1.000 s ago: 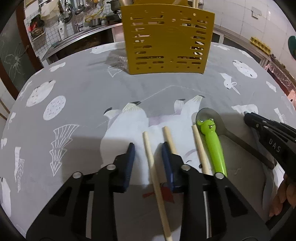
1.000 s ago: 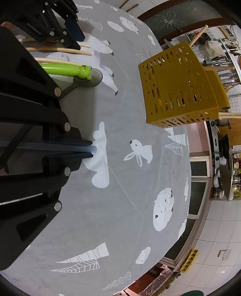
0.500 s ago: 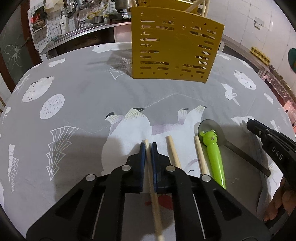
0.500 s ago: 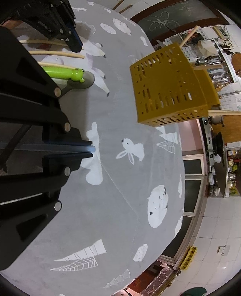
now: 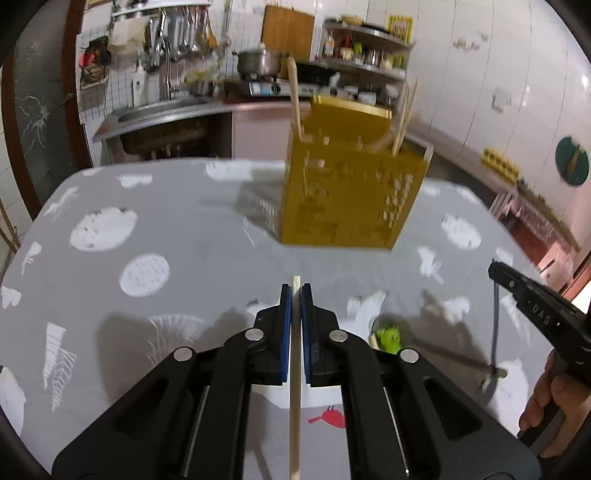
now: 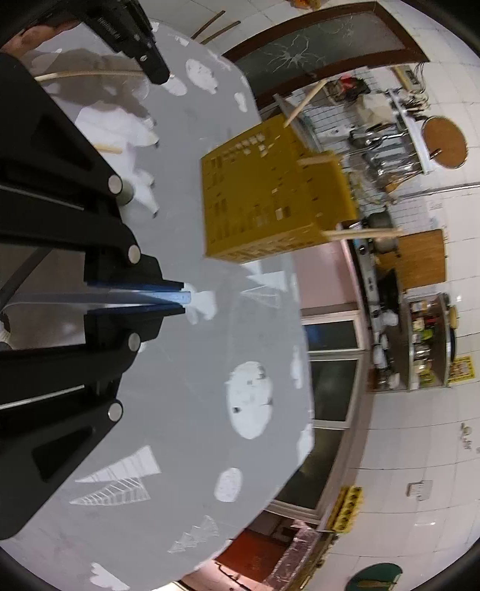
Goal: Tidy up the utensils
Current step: 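Lift the chopstick and spoon with both tools and carry them over the yellow holder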
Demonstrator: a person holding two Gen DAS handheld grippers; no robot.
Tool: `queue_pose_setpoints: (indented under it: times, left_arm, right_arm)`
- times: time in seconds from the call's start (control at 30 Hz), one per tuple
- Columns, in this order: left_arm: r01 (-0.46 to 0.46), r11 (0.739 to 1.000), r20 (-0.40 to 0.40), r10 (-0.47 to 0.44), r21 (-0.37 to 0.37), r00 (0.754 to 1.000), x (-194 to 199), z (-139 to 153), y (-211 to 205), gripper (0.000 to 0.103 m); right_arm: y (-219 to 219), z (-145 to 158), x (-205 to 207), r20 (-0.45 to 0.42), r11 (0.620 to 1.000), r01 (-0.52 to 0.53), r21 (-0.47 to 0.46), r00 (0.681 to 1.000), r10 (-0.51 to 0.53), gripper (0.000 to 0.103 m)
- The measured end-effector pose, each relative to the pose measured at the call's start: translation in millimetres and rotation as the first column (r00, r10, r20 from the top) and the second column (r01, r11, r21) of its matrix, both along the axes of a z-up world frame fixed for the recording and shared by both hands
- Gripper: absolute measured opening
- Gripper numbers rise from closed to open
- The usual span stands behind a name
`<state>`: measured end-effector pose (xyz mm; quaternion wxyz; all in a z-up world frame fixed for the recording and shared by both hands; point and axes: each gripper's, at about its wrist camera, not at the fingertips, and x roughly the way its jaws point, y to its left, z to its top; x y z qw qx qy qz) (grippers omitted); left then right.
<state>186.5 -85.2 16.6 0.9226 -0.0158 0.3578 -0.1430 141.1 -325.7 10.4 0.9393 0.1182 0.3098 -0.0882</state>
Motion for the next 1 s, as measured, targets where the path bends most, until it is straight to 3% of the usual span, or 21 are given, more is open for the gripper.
queue_pose_setpoints:
  times: [0.33, 0.7, 1.0]
  left_arm:
    - [-0.011, 0.999, 0.175, 0.02, -0.051, 0.984, -11.9, 42.9, 21.5, 0.004]
    - [-0.023, 0.998, 0.288, 0.04, -0.063, 0.957, -13.0, 59.4, 31.0, 0.004]
    - [-0.015, 0.998, 0.36, 0.035, -0.058, 0.932, -17.5, 70.9, 27.7, 0.004]
  right_arm:
    - [7.9, 28.2, -7.3, 0.128, 0.999, 0.009, -0.041, 0.992, -0.004, 0.007]
    - [14.5, 44.0, -13.7, 0.238, 0.995, 0.022, -0.095, 0.971, 0.002, 0.007]
    - [13.9, 45.2, -14.3, 0.277, 0.994, 0.021, -0.106, 0.961, 0.009, 0.007]
